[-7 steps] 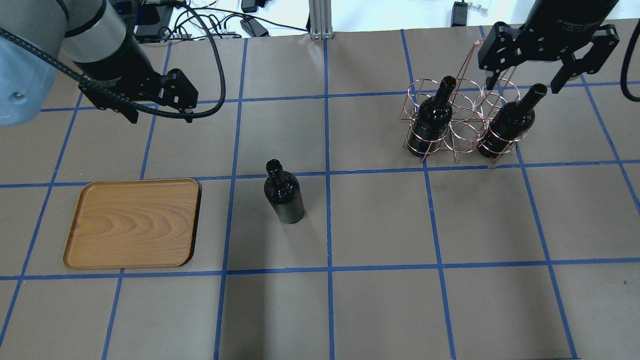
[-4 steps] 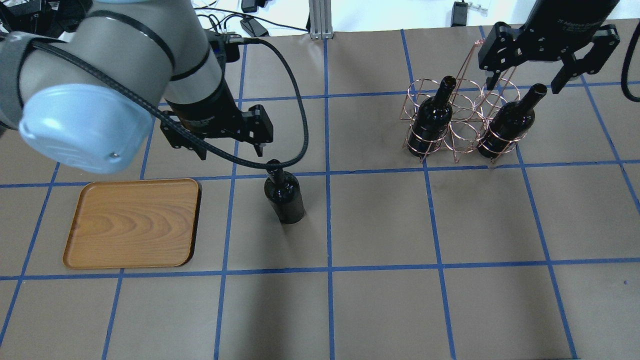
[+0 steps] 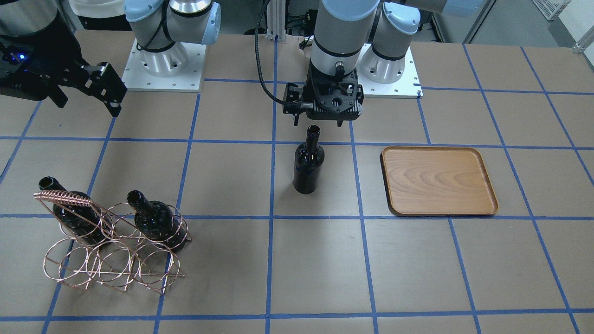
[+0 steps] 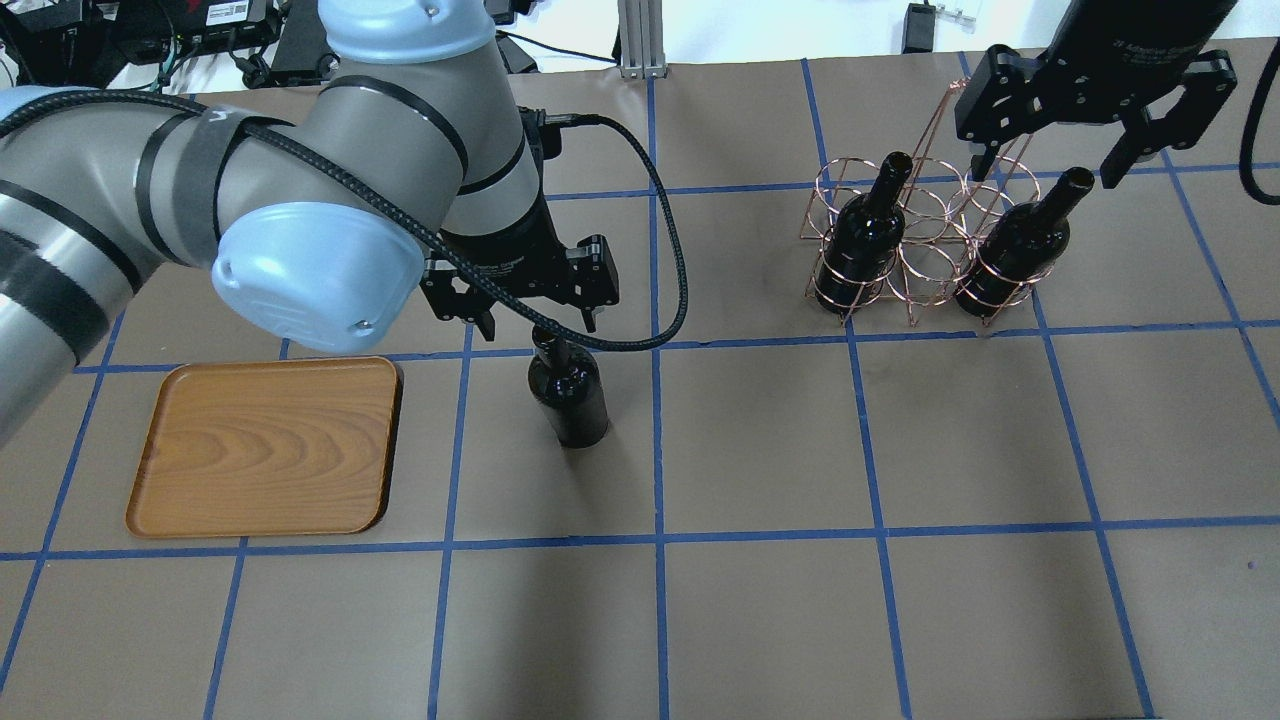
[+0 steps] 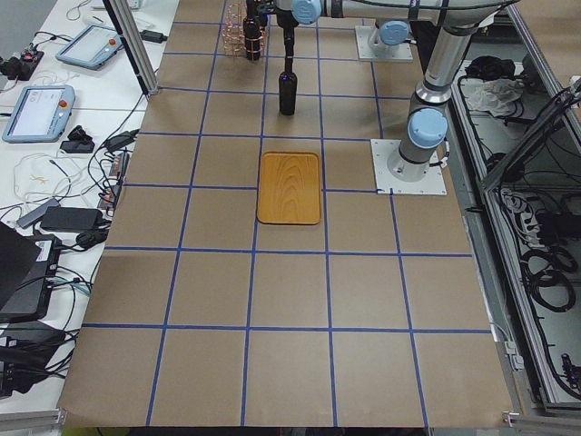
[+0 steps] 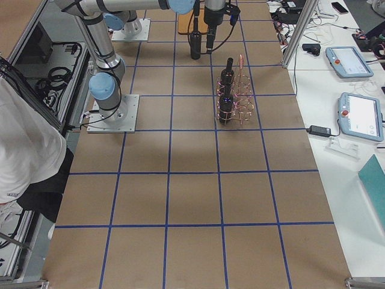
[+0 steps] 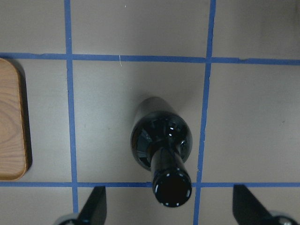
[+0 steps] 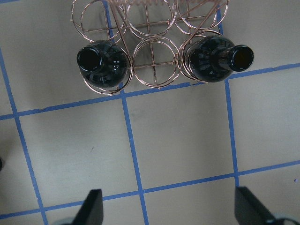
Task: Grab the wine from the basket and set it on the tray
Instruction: 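Move the left gripper over the standing bottle and grasp its neck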
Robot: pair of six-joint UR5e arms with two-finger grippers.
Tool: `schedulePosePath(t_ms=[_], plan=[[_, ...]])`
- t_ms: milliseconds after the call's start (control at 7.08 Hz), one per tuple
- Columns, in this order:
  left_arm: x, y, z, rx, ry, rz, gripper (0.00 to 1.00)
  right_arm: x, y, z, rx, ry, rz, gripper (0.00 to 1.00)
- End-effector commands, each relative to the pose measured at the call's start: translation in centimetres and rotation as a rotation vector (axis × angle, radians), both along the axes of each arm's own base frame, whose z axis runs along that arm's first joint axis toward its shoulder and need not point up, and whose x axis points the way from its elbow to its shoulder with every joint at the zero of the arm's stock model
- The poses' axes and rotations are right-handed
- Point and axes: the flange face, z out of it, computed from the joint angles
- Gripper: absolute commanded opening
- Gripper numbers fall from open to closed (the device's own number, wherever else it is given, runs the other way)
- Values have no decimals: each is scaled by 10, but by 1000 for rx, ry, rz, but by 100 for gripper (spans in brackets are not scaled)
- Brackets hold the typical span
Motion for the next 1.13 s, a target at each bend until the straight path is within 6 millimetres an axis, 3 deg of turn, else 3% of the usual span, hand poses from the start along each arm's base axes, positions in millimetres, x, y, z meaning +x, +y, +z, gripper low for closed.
schedulePosePath(t_ms=[0, 141, 282, 424, 565, 988], plan=[[-5, -13, -26, 28, -10, -2, 94, 0, 0, 0, 0, 1, 1, 100], [-5, -16, -32, 39, -15, -2, 91, 0, 0, 0, 0, 1, 1, 100], [-6, -16, -33, 41, -14, -5, 80, 0, 0, 0, 0, 1, 0, 100], [-5, -17, -32, 38, -15, -8, 62, 1, 0, 0, -3, 0, 1, 100], [-5, -16, -32, 40, -19, -7, 53, 1, 0, 0, -3, 0, 1, 100], [-4, -14, -32, 53, -22, -3, 54, 1, 0, 0, -3, 0, 1, 100]])
